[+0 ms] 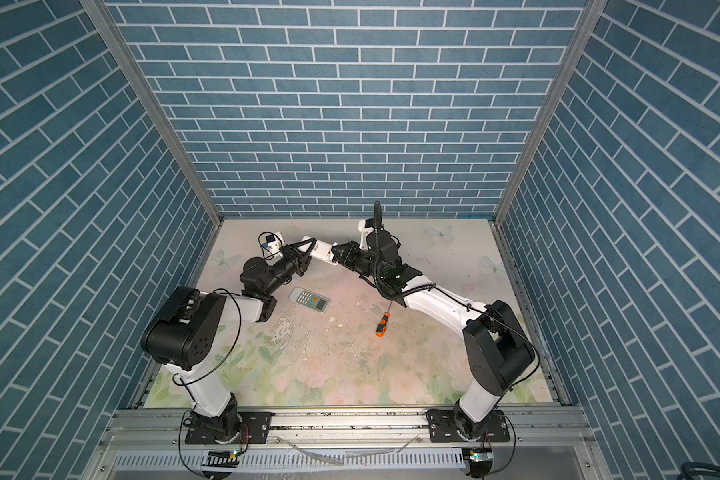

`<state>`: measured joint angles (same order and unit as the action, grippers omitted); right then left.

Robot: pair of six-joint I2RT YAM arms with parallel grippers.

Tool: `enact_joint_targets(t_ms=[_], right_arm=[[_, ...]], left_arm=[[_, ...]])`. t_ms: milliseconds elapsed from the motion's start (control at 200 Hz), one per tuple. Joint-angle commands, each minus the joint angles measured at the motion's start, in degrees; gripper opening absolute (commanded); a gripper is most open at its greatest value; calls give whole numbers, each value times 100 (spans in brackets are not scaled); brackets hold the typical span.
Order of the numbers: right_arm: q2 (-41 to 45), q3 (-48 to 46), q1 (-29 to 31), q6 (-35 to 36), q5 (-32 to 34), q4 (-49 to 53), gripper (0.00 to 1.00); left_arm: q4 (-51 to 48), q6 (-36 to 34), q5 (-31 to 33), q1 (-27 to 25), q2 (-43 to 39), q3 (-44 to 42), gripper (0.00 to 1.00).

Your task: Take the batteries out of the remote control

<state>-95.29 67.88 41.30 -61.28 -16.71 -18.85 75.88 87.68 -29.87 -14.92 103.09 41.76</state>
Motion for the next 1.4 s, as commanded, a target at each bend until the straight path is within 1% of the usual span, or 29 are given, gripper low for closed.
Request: enact_joint_targets(t_ms=[0,755,985,1150,1180,1285,1395], right_arm=[[-225,193,-15,7,22,149,0],[-523,812,3,-82,-570,-266,0],[-381,1008,-25,169,-625,126,0],[-190,948,-206,333,-606,377,0],[-131,907,-256,357,-606,420,0],[117,725,-531,529,-584,680,0],[441,538,-883,873,-497,1218,0]], left_arm=[[472,43,-98,7,-87,-3,0],[472,17,-157,15,-140,-159,0],[459,-51,-217,15,-66,-159,0],[-101,-516,-291,15,-239,-159,0],[-236,-621,-284,15,-305,-294,0],[-771,-974,-343,0,-508,-306,0],[-1299,-1278,-388,-83,-679,-223,0]])
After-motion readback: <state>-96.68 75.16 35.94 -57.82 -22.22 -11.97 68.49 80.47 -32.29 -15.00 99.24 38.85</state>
